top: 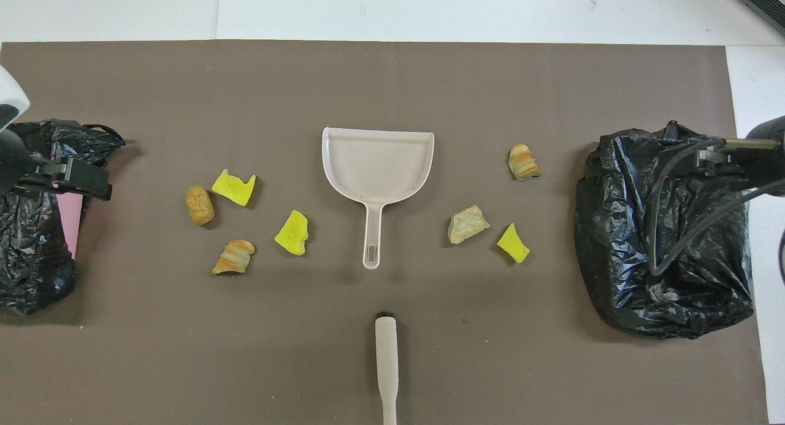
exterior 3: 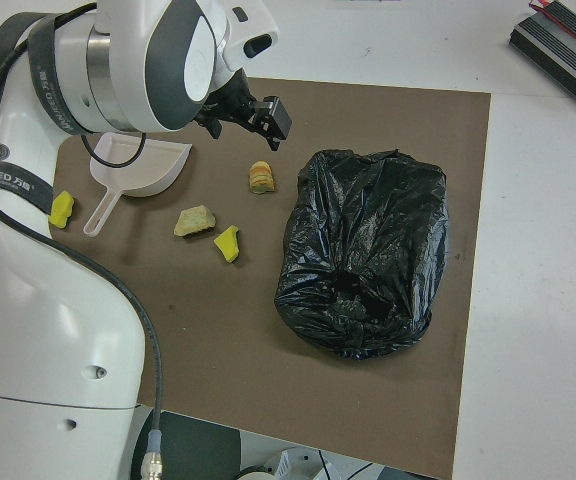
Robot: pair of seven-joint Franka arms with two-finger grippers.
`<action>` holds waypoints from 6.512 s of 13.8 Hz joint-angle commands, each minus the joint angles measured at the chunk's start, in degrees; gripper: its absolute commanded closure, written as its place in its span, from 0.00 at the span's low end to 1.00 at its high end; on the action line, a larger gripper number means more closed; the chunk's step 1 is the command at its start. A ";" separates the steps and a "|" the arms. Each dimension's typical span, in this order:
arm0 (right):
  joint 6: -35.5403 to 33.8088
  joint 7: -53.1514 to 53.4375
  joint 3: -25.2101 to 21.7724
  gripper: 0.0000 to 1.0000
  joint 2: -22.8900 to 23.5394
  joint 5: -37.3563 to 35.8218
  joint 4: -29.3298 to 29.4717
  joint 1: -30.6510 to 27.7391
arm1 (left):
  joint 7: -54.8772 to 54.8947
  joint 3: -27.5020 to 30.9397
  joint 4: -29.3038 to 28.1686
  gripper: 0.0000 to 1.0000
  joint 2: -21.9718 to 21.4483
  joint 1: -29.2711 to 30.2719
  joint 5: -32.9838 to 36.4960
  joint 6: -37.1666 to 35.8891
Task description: Sweep and dump trash in bin
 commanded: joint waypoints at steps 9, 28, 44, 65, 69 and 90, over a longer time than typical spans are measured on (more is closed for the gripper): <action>-1.52 -2.06 -0.14 0.00 -0.14 0.23 0.38 -1.44 | 0.86 -0.39 -0.98 0.00 -0.40 0.52 0.54 -0.74; 11.65 13.30 0.91 0.00 7.14 -0.13 -0.67 10.40 | -8.68 -1.01 -55.02 0.00 -15.95 -24.14 -4.99 37.64; 27.21 33.01 0.91 0.00 29.02 -1.18 2.84 33.62 | -52.29 -1.19 -58.65 0.00 -11.13 -63.55 -5.97 52.70; 24.50 33.97 0.91 1.00 29.39 -0.39 -0.76 35.21 | -48.19 -0.75 -58.56 1.00 -21.22 -45.37 -3.07 34.78; 23.18 30.83 0.83 1.00 26.76 -1.44 -0.67 34.24 | -43.79 -0.75 -58.47 1.00 -25.00 -36.94 -1.75 31.61; 22.38 -48.62 0.65 1.00 19.98 -4.87 -8.32 27.91 | -11.72 -1.19 -51.11 1.00 -4.90 -2.98 1.24 49.71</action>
